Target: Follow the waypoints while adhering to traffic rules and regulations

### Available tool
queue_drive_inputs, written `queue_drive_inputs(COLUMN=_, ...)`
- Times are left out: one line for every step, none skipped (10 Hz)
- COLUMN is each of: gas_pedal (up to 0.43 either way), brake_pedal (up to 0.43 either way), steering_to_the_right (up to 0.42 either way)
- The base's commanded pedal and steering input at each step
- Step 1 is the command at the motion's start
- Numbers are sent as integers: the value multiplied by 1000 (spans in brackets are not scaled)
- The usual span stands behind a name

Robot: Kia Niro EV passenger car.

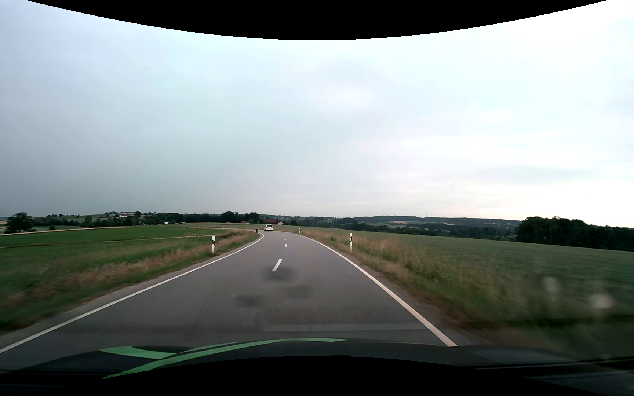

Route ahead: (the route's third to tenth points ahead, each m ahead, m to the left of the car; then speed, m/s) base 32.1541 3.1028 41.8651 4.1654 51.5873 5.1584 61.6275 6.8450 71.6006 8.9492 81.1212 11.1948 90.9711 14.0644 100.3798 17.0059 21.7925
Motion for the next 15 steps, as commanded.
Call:
queue_drive_inputs(gas_pedal=67, brake_pedal=0, steering_to_the_right=-21)
queue_drive_inputs(gas_pedal=67, brake_pedal=0, steering_to_the_right=-21)
queue_drive_inputs(gas_pedal=67, brake_pedal=0, steering_to_the_right=-21)
queue_drive_inputs(gas_pedal=67, brake_pedal=0, steering_to_the_right=-21)
queue_drive_inputs(gas_pedal=79, brake_pedal=0, steering_to_the_right=-21)
queue_drive_inputs(gas_pedal=79, brake_pedal=0, steering_to_the_right=-21)
queue_drive_inputs(gas_pedal=87, brake_pedal=0, steering_to_the_right=-20)
queue_drive_inputs(gas_pedal=87, brake_pedal=0, steering_to_the_right=-21)
queue_drive_inputs(gas_pedal=87, brake_pedal=0, steering_to_the_right=-20)
queue_drive_inputs(gas_pedal=87, brake_pedal=0, steering_to_the_right=-20)
queue_drive_inputs(gas_pedal=98, brake_pedal=0, steering_to_the_right=-19)
queue_drive_inputs(gas_pedal=98, brake_pedal=0, steering_to_the_right=-18)
queue_drive_inputs(gas_pedal=98, brake_pedal=0, steering_to_the_right=-17)
queue_drive_inputs(gas_pedal=98, brake_pedal=0, steering_to_the_right=-15)
queue_drive_inputs(gas_pedal=98, brake_pedal=0, steering_to_the_right=-14)
